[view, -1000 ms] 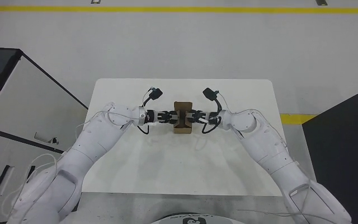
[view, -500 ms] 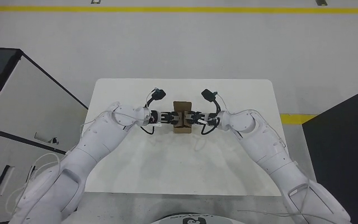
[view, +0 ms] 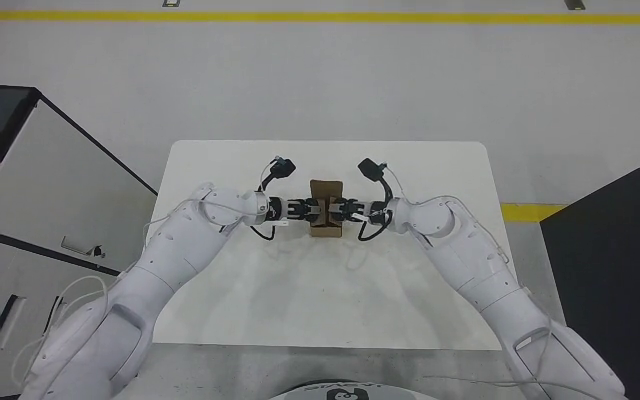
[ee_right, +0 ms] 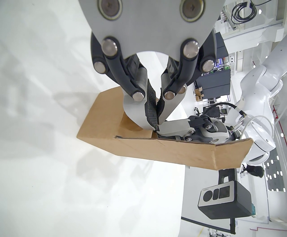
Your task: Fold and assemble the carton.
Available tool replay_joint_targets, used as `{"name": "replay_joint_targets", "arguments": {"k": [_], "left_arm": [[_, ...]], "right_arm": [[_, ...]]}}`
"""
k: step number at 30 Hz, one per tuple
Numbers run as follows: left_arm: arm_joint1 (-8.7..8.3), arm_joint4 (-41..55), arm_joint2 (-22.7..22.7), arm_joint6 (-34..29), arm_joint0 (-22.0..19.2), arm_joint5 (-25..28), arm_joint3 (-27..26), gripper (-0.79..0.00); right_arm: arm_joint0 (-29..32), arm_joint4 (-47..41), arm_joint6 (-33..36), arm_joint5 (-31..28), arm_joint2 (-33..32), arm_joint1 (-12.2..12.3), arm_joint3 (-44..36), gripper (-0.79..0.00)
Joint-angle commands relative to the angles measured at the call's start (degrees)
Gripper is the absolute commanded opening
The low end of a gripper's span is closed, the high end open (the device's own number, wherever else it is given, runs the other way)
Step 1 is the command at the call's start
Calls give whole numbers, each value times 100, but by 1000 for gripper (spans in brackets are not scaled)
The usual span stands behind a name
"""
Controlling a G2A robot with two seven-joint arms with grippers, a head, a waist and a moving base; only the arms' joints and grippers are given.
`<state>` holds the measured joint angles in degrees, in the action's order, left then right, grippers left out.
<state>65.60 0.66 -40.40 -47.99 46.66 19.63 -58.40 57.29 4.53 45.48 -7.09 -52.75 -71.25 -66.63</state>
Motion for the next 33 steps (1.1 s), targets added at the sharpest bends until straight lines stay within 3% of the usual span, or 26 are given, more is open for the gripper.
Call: {"name": "replay_joint_targets", "arguments": {"k": [1, 33], "left_arm": [[3, -1, -26, -24, 11, 14, -1, -785], [57, -222, -281, -158, 166, 94, -83, -785]], "right_arm": [[-15, 59, -14, 86, 39, -11, 16, -785], [-55, 132, -38, 315, 126, -100, 81, -785]]}}
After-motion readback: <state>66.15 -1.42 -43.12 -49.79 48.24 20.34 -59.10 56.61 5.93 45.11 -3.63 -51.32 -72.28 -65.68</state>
